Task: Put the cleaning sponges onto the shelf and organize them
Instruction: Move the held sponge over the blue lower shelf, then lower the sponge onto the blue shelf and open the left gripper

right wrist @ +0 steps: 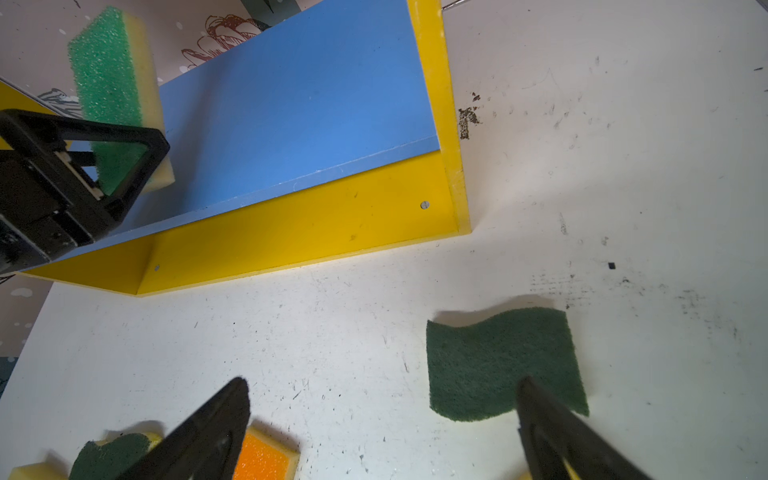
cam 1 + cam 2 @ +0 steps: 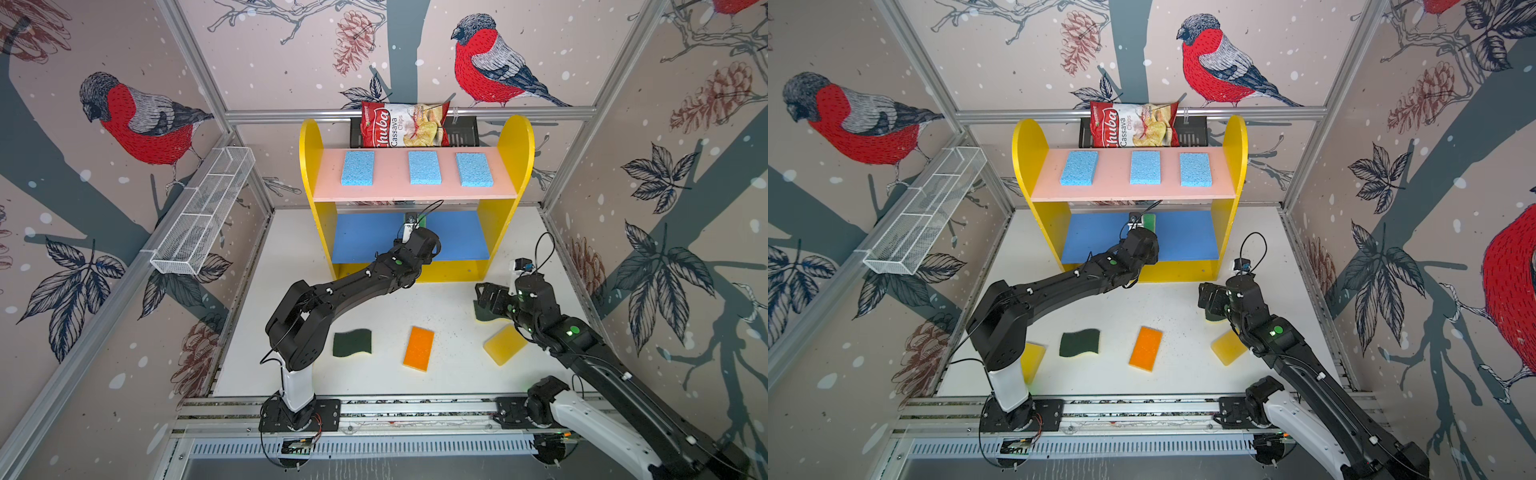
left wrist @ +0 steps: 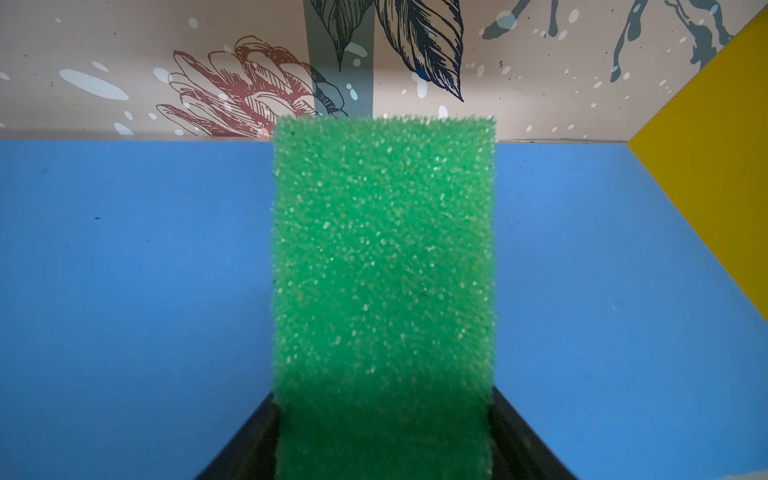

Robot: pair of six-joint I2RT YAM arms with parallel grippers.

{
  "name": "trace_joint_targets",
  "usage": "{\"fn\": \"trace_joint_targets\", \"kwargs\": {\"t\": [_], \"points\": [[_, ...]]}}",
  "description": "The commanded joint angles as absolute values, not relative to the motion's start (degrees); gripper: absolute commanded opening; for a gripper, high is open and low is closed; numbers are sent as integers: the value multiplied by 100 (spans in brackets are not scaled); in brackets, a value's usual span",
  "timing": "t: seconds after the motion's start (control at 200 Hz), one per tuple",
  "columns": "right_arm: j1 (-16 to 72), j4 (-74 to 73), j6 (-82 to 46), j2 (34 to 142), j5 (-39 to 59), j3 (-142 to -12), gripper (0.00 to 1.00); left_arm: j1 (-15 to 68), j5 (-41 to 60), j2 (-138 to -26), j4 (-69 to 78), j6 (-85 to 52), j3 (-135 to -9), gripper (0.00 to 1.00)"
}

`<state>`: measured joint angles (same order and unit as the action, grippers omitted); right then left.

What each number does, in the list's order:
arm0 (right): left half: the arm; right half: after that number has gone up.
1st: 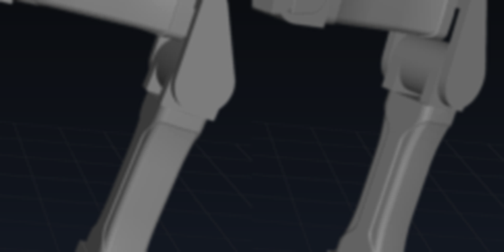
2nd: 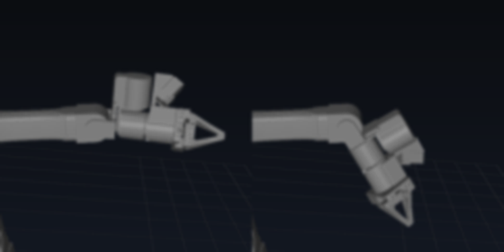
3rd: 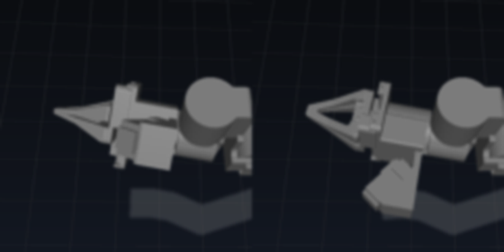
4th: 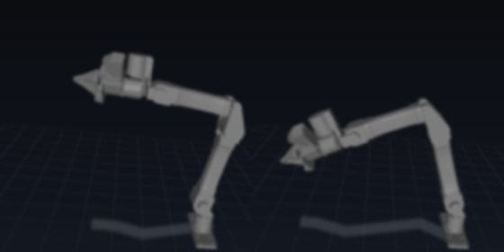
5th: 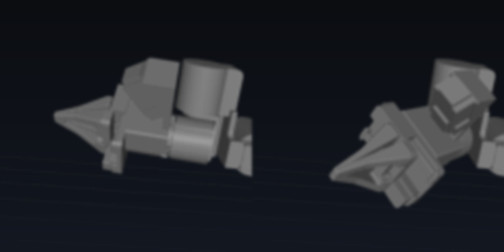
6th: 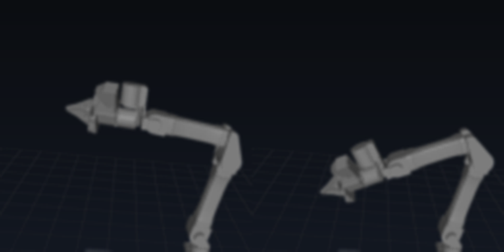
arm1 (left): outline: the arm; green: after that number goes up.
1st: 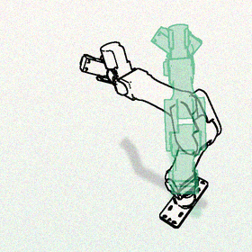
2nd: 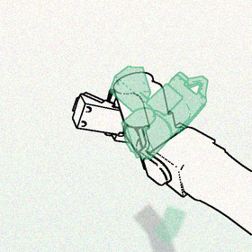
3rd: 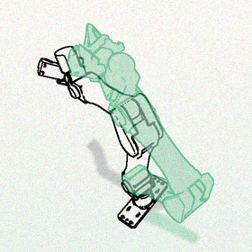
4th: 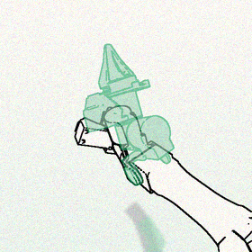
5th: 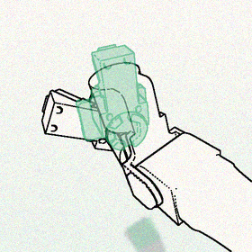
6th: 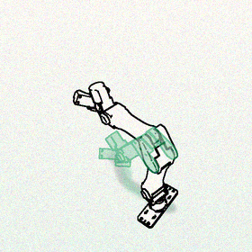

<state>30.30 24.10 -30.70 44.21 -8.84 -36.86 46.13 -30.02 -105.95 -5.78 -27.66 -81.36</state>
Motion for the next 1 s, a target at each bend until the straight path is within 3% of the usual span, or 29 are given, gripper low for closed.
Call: {"fn": "trace_joint_targets", "kwargs": {"t": [0.0, 0.695, 0.996], "points": [[3026, 2347, -2969, 4431, -968, -3724, 99, 4588, -3056, -10690, -387, -2684, -8278, 66], [2996, 2336, -2939, 4497, -934, -3726, 100, 4579, -3147, -11096, -1132, -3045, -8802, 68], [2983, 2407, -2962, 4413, -943, -3709, 100, 4577, -3199, -11237, -1342, -3093, -8912, 75]]}}
